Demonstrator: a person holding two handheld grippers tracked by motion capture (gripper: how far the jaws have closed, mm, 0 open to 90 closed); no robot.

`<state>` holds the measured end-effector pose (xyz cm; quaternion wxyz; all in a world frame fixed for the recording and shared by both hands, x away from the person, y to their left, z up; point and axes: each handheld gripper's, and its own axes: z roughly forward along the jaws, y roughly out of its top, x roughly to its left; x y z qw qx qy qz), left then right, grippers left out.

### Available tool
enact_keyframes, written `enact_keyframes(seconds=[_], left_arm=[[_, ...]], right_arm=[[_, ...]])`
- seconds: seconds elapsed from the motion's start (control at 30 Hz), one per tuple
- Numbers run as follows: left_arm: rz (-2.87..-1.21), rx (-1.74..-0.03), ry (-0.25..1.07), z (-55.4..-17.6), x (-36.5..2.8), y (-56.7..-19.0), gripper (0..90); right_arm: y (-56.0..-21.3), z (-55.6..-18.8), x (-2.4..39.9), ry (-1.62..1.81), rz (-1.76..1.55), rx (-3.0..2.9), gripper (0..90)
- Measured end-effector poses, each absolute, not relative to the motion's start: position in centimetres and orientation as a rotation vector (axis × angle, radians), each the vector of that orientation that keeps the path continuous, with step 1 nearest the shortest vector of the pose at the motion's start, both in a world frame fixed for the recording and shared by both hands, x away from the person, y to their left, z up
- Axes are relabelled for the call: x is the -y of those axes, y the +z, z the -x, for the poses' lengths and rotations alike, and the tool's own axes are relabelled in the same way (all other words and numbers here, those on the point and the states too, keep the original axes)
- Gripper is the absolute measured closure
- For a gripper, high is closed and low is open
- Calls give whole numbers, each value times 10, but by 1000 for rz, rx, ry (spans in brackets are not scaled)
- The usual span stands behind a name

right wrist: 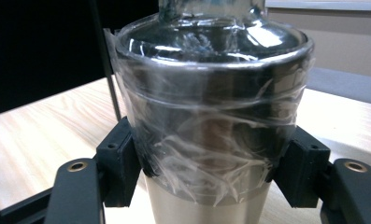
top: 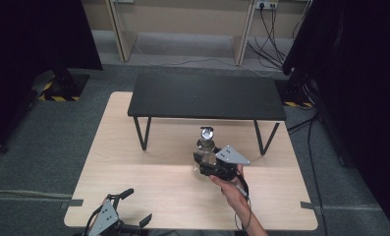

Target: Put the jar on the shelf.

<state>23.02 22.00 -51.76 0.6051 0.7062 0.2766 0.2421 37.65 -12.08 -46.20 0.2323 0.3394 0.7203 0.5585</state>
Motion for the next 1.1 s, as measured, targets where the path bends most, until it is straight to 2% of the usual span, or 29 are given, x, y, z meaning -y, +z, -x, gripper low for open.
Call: enact_keyframes(seconds=[0.73, 1.1], left_arm=[[-1635, -646, 557, -231, -220, -518, 5], [-1632, -645, 558, -231, -221, -518, 5]], right_arm=[[-420, -364, 123, 1562, -866, -2022, 339], [-385, -369, 125, 1583, -842, -2023, 339]])
